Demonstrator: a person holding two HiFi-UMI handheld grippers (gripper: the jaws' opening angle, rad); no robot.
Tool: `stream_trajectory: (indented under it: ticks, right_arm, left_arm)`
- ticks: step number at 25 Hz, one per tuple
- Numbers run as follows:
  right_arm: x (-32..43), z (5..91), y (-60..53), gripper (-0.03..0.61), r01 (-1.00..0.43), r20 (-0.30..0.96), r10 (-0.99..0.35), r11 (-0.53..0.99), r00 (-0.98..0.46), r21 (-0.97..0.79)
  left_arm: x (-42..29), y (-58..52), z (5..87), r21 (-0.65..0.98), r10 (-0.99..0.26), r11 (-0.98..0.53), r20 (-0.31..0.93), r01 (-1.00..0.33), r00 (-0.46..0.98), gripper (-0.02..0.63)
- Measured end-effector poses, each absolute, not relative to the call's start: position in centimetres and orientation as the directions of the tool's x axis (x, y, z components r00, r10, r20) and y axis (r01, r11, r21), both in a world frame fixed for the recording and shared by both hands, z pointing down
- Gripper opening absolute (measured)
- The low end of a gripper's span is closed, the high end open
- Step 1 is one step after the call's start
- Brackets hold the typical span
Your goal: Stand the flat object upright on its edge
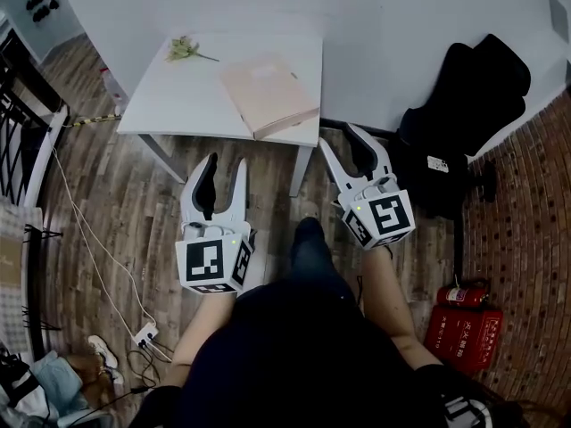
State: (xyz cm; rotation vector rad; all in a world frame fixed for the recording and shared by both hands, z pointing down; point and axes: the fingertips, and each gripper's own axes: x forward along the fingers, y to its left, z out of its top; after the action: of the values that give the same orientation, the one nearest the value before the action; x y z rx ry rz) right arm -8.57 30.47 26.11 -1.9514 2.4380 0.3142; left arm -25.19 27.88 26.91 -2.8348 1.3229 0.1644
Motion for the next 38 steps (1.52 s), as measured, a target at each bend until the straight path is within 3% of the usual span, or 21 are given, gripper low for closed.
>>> stream_trajectory:
  ticks: [22,30,38]
  right_arm:
    - [3.7,28.0,2.5,0.169,-0.836,-0.039,-0.838,0.538,-0.545,0.113]
    - [6.1,30.8,-2.7,0.169,-0.759,0.018,-0.761,0.649,-0.649,0.057]
    - [5.1,34.3,-4.7,0.169,-0.721,0.067,-0.72,0.693,-0.691,-0.001]
  left_arm:
    - [-11.2,5.4,27.8,0.091,-0.856,-0.516,-0.106,-0.852,0.507,0.17]
    - [-9.8,1.8,29.8,0.102,-0.923,-0.386,-0.032,-0.917,0.385,0.17]
    - [-11.0,0.0,33.2,0.121,-0.933,-0.346,0.061,-0.93,0.355,0.17]
